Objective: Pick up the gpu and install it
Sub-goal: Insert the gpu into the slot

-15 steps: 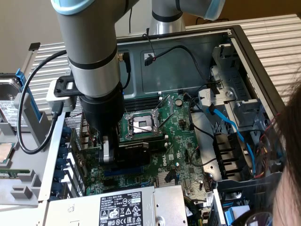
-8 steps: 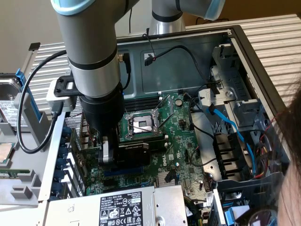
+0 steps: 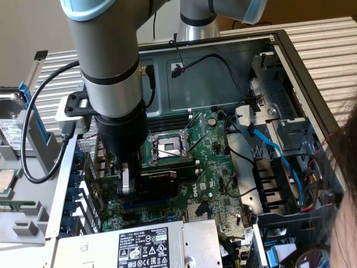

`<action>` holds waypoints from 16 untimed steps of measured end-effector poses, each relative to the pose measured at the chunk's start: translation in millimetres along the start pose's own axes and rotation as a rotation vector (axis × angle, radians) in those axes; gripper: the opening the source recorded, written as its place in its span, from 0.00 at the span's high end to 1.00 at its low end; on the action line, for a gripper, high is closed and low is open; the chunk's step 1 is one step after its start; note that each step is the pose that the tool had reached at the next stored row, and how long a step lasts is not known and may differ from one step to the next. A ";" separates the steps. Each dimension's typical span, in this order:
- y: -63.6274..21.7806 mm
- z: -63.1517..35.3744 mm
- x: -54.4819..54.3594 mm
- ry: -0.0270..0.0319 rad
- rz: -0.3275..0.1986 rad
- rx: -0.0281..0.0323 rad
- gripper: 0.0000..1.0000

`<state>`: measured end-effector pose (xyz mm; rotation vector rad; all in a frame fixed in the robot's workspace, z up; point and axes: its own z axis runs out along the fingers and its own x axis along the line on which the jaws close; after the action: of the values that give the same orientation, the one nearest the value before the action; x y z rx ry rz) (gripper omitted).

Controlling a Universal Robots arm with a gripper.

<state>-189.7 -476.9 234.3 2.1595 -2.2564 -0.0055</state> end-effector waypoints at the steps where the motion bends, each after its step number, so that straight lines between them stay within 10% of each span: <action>1: 0.0 0.0 0.0 0.0000 0.000 -0.0001 0.71; 16: -0.8 3.4 -0.1 -0.0049 0.000 -0.0001 0.71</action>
<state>-188.9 -476.8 230.9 2.1619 -2.2588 -0.0110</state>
